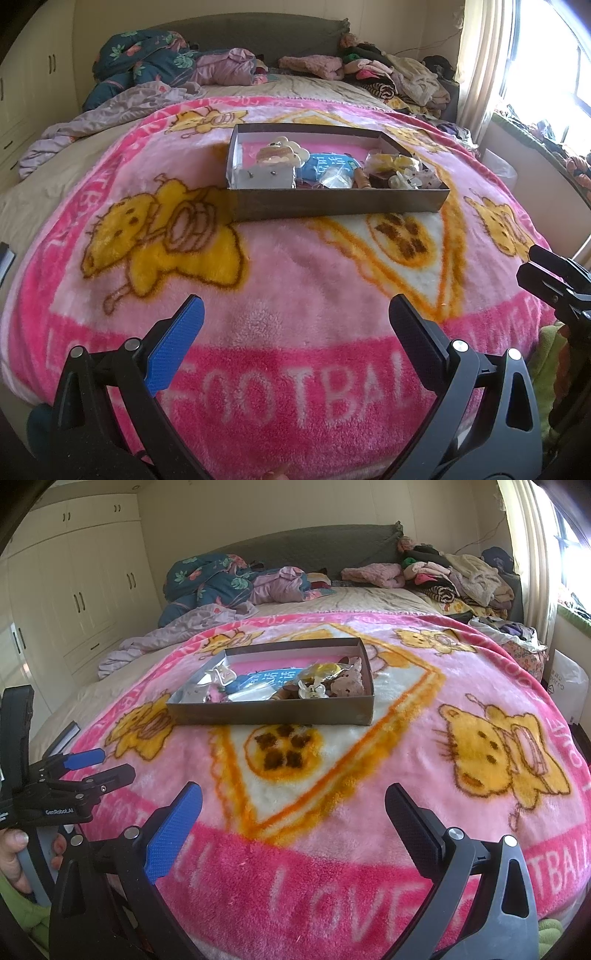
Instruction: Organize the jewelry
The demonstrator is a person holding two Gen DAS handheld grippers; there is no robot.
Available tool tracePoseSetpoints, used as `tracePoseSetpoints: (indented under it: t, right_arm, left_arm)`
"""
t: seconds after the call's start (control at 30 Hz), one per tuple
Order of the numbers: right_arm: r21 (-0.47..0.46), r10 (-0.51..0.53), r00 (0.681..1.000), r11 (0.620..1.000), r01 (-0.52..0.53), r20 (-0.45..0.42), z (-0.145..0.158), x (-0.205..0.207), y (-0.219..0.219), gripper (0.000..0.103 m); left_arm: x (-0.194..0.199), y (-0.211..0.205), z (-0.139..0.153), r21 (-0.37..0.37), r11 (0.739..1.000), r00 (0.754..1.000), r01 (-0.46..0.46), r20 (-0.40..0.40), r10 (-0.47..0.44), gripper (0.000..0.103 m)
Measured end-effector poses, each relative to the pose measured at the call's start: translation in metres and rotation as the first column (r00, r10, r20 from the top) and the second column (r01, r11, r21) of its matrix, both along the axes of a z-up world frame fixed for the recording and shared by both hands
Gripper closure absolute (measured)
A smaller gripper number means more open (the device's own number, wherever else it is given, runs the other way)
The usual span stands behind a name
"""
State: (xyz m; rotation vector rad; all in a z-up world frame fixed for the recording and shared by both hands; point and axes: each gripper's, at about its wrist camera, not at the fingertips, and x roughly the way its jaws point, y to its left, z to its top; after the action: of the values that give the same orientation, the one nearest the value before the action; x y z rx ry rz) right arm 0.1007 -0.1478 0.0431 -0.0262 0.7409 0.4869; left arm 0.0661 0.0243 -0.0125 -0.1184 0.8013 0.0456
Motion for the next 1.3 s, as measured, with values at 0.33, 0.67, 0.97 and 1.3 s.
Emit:
tracePoseSetpoints:
  t: [0.33,0.67,0.97,1.3]
  right_arm:
    - [-0.001,-0.006,1.000,1.000,0.006,0.002,-0.0007,-0.0002,-0.0014,0.004]
    - [-0.002,-0.007,1.000,1.000,0.007,0.002,-0.0008,-0.0004,-0.0020,0.004]
    - [-0.001,-0.007,1.000,1.000,0.007,0.001,-0.0010,-0.0005,-0.0024,0.004]
    - [-0.001,-0.007,1.000,1.000,0.007,0.001,-0.0006,-0.0007,-0.0024,0.004]
  left_arm:
    - [0.0003,-0.0005,0.0006,0.000,1.000,1.000,-0.001,-0.001,0.001,0.009]
    - [0.0001,-0.0007,0.0005,0.003,1.000,1.000,0.000,-0.002,0.000,0.009]
    - [-0.0001,-0.0009,0.0003,0.004,1.000,1.000,0.000,-0.003,0.000,0.009]
    - [-0.0001,-0.0021,0.0002,0.010,1.000,1.000,0.000,-0.004,0.000,0.009]
